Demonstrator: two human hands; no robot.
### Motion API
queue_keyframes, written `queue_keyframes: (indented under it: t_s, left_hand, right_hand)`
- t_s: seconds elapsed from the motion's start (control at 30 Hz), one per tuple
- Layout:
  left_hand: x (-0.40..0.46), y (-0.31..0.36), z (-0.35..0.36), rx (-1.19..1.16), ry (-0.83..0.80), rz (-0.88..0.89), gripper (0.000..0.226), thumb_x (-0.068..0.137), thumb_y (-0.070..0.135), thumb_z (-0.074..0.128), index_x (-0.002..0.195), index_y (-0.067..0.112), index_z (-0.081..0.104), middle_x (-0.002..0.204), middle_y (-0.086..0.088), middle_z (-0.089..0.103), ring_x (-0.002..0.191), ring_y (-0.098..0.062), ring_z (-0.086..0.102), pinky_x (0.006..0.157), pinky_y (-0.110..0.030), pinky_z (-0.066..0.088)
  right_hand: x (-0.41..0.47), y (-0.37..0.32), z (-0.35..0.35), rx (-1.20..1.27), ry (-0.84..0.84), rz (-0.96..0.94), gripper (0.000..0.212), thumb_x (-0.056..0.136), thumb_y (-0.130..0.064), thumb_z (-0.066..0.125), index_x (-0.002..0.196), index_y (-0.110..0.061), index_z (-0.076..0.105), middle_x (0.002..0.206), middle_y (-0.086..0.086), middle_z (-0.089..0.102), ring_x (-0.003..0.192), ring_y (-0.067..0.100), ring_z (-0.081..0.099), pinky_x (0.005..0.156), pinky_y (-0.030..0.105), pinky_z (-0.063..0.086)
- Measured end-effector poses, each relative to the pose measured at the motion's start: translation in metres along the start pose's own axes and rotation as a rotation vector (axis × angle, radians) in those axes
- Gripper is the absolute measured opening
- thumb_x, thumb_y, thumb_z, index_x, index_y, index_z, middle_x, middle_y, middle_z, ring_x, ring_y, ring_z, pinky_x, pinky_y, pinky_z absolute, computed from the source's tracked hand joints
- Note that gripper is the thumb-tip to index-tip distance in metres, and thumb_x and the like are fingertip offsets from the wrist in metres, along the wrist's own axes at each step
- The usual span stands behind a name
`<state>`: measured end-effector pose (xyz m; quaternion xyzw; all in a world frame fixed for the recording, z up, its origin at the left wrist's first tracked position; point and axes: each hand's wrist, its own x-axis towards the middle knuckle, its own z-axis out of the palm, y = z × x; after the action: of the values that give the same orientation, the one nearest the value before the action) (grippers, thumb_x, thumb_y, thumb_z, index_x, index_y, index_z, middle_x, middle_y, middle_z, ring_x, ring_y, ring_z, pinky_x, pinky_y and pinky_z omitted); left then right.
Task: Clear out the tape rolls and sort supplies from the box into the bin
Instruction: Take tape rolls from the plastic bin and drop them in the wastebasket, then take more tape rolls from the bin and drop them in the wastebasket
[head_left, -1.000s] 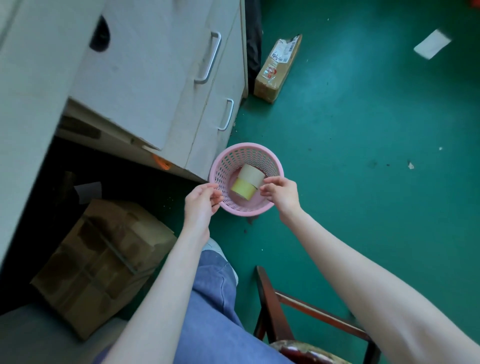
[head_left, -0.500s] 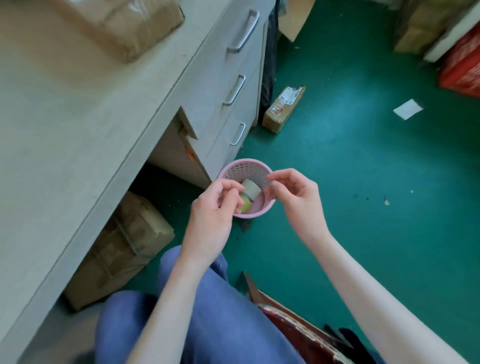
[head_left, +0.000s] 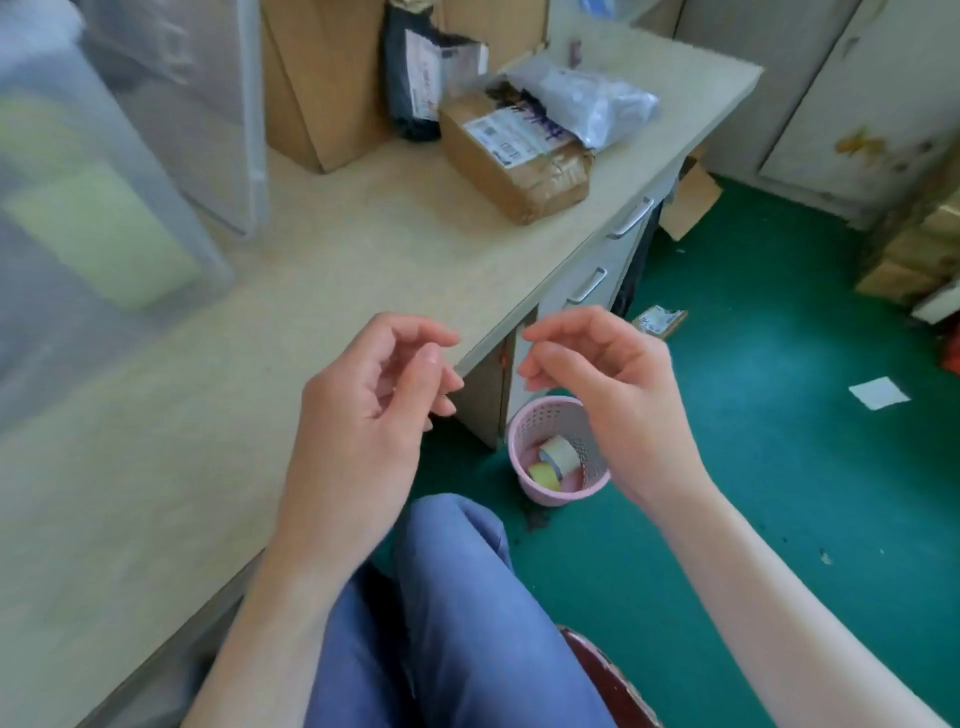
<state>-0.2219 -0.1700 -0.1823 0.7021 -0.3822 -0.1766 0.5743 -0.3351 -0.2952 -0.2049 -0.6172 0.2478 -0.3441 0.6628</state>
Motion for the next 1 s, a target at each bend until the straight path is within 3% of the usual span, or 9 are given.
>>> queue_keyframes:
  t_s: [0.23,0.4,0.57,0.67,0.8,0.87,1.0]
  left_hand:
    - [-0.005,0.038,-0.107,0.158,0.3,0.13,0.017,0.09,0.021,0.047,0.09,0.029,0.062,0.073,0.007,0.065,0.062,-0.006,0.059,0.059,-0.015,0.045]
    - [-0.005,0.06,-0.167,0.278,0.497,0.204,0.019,0.09,0.021,0.047,0.089,0.034,0.061,0.074,0.008,0.066,0.062,-0.007,0.06,0.059,-0.016,0.046]
    - [0.008,0.085,-0.219,0.525,0.622,0.2,0.016,0.095,0.025,0.049,0.091,0.036,0.06,0.079,0.017,0.065,0.079,-0.006,0.062,0.068,-0.023,0.045]
    - [0.017,0.096,-0.246,0.629,0.644,0.145,0.009,0.093,0.034,0.05,0.091,0.039,0.058,0.081,0.02,0.065,0.081,-0.009,0.062,0.07,-0.027,0.048]
    - [0.035,0.104,-0.276,0.823,0.579,0.031,0.011,0.093,0.031,0.049,0.097,0.037,0.057,0.081,0.015,0.062,0.079,0.001,0.055,0.058,-0.008,0.038]
    - [0.049,0.103,-0.295,0.926,0.509,-0.034,0.011,0.095,0.029,0.049,0.101,0.035,0.055,0.082,0.015,0.06,0.077,0.003,0.054,0.055,-0.005,0.038]
    - [0.084,0.086,-0.331,0.907,0.399,-0.156,0.01,0.097,0.026,0.047,0.101,0.03,0.056,0.085,0.014,0.061,0.077,-0.004,0.057,0.062,-0.015,0.04]
  right_hand:
    - [0.033,-0.051,0.09,-0.013,-0.325,-0.215,0.017,0.09,0.01,0.053,0.092,-0.002,0.064,0.073,0.009,0.066,0.067,0.012,0.063,0.07,0.022,0.053]
    - [0.067,-0.084,0.159,0.076,-0.435,-0.377,0.018,0.088,0.01,0.054,0.088,-0.004,0.065,0.068,0.006,0.065,0.063,0.011,0.062,0.067,0.022,0.051]
    - [0.102,-0.113,0.218,0.096,-0.559,-0.509,0.017,0.088,0.007,0.054,0.088,-0.006,0.065,0.072,0.008,0.066,0.067,0.012,0.063,0.07,0.023,0.052]
    - [0.124,-0.13,0.244,0.069,-0.641,-0.6,0.019,0.088,0.006,0.055,0.086,-0.01,0.065,0.071,0.002,0.067,0.068,0.011,0.064,0.072,0.023,0.053]
    - [0.158,-0.148,0.273,-0.058,-0.756,-0.612,0.018,0.088,0.005,0.057,0.085,-0.01,0.066,0.075,0.007,0.068,0.071,0.012,0.064,0.074,0.025,0.054]
    - [0.176,-0.152,0.291,-0.156,-0.806,-0.6,0.015,0.089,0.002,0.058,0.085,-0.009,0.067,0.076,0.007,0.07,0.072,0.014,0.065,0.078,0.03,0.055]
    - [0.209,-0.149,0.327,-0.338,-0.853,-0.555,0.011,0.087,-0.001,0.061,0.086,-0.01,0.068,0.072,0.002,0.07,0.072,0.016,0.066,0.081,0.033,0.055]
